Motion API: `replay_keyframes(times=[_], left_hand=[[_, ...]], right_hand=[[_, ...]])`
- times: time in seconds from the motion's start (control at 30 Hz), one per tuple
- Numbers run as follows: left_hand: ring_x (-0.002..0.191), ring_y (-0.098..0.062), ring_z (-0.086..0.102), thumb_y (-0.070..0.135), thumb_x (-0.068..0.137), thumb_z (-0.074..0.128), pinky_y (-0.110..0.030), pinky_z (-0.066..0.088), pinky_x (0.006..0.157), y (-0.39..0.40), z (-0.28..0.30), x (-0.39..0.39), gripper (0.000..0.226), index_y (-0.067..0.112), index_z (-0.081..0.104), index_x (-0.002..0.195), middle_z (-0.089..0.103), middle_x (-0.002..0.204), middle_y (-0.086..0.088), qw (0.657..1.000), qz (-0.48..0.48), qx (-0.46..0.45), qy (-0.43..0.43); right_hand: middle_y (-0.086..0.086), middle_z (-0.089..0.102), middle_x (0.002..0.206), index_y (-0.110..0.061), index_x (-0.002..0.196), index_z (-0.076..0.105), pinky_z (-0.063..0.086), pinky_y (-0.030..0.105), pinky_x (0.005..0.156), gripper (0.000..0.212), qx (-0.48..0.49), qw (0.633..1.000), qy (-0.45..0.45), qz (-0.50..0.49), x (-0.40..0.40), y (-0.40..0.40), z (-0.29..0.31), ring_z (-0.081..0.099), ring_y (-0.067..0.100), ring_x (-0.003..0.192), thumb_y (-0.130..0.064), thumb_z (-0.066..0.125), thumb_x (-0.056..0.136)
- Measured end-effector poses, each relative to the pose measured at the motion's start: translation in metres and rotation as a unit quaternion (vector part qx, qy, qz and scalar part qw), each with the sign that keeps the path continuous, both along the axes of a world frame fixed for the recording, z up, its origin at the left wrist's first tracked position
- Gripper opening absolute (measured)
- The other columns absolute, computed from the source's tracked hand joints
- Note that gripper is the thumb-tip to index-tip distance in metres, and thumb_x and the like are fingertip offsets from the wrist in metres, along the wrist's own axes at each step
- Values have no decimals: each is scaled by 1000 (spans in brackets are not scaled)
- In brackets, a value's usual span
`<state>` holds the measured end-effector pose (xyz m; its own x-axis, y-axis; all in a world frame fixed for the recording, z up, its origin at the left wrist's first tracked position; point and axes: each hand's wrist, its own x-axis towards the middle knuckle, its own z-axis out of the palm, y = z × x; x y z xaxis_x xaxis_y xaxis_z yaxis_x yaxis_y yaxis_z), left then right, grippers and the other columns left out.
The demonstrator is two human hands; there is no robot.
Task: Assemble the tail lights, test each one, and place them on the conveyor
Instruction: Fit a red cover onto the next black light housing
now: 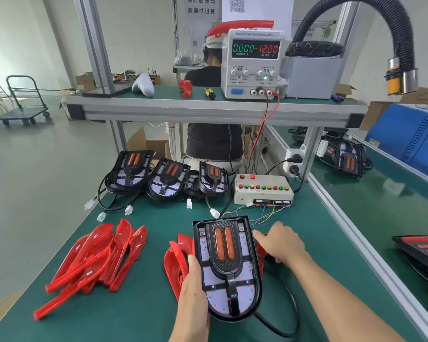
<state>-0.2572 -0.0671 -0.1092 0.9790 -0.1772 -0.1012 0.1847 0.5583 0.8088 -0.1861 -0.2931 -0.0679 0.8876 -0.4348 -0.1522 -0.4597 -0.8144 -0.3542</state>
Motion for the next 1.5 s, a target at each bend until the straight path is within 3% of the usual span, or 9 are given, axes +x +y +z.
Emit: replay_keyframes(times=[0.2, 0.33, 0.4, 0.5, 0.67, 1.0, 1.17, 1.3, 1.5], left_hand=[[135, -5, 52, 101, 47, 59, -43, 30, 122, 1, 1, 3, 76, 64, 66, 113, 63, 135, 22, 998, 19, 58, 1], [125, 11, 54, 96, 60, 56, -33, 31, 115, -3, 5, 5, 49, 75, 60, 105, 63, 121, 39, 994, 36, 102, -26], [119, 21, 51, 94, 66, 52, -27, 32, 108, -4, 9, 8, 43, 77, 59, 105, 60, 118, 46, 991, 31, 122, -54], [136, -1, 49, 97, 66, 49, -40, 33, 118, -5, 12, 20, 74, 54, 64, 125, 62, 137, 19, 988, -3, 148, -46], [118, -20, 68, 95, 74, 32, -41, 49, 108, -15, 45, 47, 89, 32, 71, 124, 73, 123, -3, 960, -181, 210, -28], [126, -12, 59, 88, 85, 11, -45, 30, 120, -62, 104, 99, 95, 25, 74, 116, 69, 129, 4, 835, -395, 369, -106], [111, 1, 60, 87, 86, 10, -18, 43, 90, -70, 96, 112, 96, 22, 60, 137, 64, 132, 4, 828, -404, 379, -85], [85, -1, 73, 92, 81, 18, -13, 55, 66, -74, 88, 113, 92, 25, 80, 94, 78, 103, 3, 829, -426, 362, -28], [101, 0, 70, 89, 84, 17, -14, 51, 79, -72, 85, 109, 79, 39, 76, 101, 77, 107, 12, 848, -398, 348, -32]], right_hand=[[10, 71, 71, -8, 76, 53, 62, 33, 56, 28, 37, 998, 36, 23, 10, -3, 11, 72, 25, 50, -32, 54, 91], [12, 75, 64, 0, 80, 68, 63, 35, 56, 31, 158, 987, 16, -20, -4, -37, 28, 72, 24, 52, -21, 53, 97], [19, 77, 77, -1, 88, 66, 65, 40, 65, 21, 288, 955, -68, -35, -22, -60, 36, 74, 24, 60, -12, 54, 101], [30, 71, 98, -3, 121, 57, 64, 31, 62, 18, 413, 873, -244, -89, -54, -89, 53, 74, 29, 71, -5, 49, 105], [18, 66, 90, -8, 126, 57, 63, 35, 55, 32, 521, 762, -382, -42, -91, -93, 94, 73, 26, 61, 0, 32, 107], [-2, 74, 84, -30, 101, 73, 48, 22, 58, 27, 262, 893, -168, 326, -65, -14, 124, 59, 10, 61, -53, 62, 96], [-29, 55, 87, -42, 94, 71, 50, 17, 66, 16, 204, 894, -55, 395, -53, -8, 116, 58, -5, 69, -45, 57, 101], [-14, 72, 93, -36, 95, 73, 52, 26, 79, 14, 116, 904, -41, 408, -46, -2, 103, 65, 5, 81, -46, 63, 97], [-5, 48, 102, -25, 87, 61, 40, 29, 92, 23, 47, 904, -68, 419, -39, -3, 88, 46, 10, 99, -41, 56, 102]])
